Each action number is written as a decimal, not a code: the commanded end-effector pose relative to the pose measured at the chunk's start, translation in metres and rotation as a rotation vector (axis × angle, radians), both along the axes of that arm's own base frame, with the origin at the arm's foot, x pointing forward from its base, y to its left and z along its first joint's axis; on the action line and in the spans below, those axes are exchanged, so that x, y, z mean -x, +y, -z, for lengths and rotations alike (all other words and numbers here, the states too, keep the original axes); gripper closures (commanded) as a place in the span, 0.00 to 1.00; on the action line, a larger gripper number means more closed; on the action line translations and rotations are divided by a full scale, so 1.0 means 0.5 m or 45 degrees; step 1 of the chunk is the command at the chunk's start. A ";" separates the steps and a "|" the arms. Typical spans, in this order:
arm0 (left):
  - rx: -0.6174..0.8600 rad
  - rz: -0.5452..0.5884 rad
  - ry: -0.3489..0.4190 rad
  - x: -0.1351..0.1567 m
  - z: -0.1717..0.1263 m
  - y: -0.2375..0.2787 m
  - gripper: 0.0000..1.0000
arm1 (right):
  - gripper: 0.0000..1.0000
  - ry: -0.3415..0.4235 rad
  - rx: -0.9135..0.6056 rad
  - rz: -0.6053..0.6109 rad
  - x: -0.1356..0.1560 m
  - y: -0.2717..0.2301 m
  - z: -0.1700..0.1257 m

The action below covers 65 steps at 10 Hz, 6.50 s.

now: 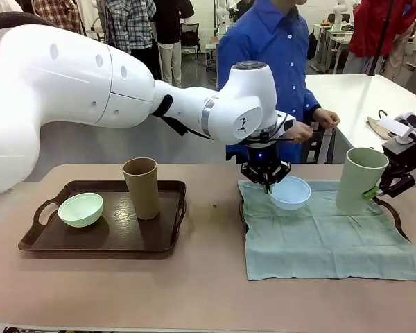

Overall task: Set up a tray with a mat and arrange the tableware.
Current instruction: Place the Picnic Bowl and Reusable plastic cup back onto the Handle tray in front of the human's position, then pick up the Picnic Bowl and Reusable plastic cup from the Handle tray in front of the human's position and hold them in the air.

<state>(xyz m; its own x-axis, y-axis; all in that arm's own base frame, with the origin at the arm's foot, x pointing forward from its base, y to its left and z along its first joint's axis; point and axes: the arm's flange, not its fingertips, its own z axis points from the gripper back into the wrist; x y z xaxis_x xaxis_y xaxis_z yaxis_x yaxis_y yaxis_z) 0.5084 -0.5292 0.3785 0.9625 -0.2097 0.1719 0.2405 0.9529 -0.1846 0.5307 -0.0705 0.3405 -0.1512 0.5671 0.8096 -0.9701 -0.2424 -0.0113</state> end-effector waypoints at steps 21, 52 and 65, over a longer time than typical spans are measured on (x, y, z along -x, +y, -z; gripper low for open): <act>-0.053 0.247 0.070 0.021 -0.126 0.111 0.00 | 0.00 0.498 0.573 0.646 0.072 -0.125 -0.137; 0.009 0.223 -0.066 0.043 -0.527 0.524 0.00 | 0.00 0.411 1.009 1.375 0.235 0.007 -0.600; 1.238 -0.366 -0.088 0.259 -0.303 1.248 0.00 | 0.00 1.635 -0.054 1.086 0.337 -0.309 -0.498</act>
<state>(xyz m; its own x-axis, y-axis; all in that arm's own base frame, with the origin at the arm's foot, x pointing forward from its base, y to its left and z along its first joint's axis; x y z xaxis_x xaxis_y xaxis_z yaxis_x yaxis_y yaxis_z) 0.3839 0.1019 0.5375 0.9393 0.2868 0.1884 0.0400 0.4538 -0.8902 0.3569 -0.2204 0.5781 0.9687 0.1699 0.1812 -0.2371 0.4142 0.8788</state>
